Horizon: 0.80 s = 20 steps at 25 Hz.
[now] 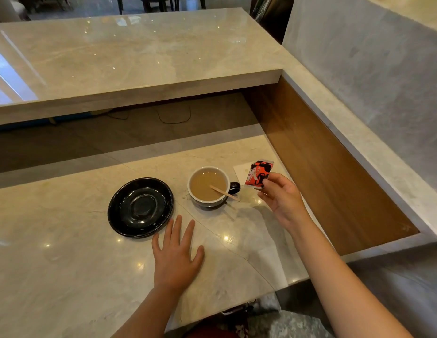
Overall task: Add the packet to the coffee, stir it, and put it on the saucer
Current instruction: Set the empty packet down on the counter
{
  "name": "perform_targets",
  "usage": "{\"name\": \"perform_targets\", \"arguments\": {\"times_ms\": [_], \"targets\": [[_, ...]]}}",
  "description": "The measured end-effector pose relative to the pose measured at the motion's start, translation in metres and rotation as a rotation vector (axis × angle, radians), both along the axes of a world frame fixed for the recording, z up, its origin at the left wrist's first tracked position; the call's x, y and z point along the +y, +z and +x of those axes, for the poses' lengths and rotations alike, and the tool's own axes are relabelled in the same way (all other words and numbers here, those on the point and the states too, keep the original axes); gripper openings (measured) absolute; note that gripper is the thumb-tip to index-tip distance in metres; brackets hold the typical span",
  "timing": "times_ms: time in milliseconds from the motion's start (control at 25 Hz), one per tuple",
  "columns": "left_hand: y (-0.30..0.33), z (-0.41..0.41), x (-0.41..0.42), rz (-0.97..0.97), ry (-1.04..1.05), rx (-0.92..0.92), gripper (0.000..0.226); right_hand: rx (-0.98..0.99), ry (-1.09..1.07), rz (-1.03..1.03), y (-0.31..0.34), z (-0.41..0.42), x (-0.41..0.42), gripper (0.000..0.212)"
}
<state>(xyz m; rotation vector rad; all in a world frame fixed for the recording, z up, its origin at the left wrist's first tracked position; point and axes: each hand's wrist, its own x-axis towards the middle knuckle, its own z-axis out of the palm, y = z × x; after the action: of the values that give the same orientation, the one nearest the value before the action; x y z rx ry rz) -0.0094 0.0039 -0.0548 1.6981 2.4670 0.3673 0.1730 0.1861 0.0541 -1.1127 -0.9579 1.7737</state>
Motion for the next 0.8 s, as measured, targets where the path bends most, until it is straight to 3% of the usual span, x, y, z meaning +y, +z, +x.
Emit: {"name": "perform_targets", "arguments": {"times_ms": [240, 480, 800], "targets": [[-0.001, -0.001, 0.0, -0.012, -0.005, 0.014, 0.064, -0.583, 0.017, 0.151, -0.019, 0.047, 0.012, 0.014], [0.0, 0.0, 0.001, -0.019, 0.004, 0.024, 0.065, -0.864, 0.057, 0.136, -0.052, 0.069, 0.019, 0.013], [0.0, -0.001, 0.0, -0.014, 0.01, 0.01, 0.064, -1.243, -0.005, 0.413, -0.063, 0.059, 0.012, 0.024]]}}
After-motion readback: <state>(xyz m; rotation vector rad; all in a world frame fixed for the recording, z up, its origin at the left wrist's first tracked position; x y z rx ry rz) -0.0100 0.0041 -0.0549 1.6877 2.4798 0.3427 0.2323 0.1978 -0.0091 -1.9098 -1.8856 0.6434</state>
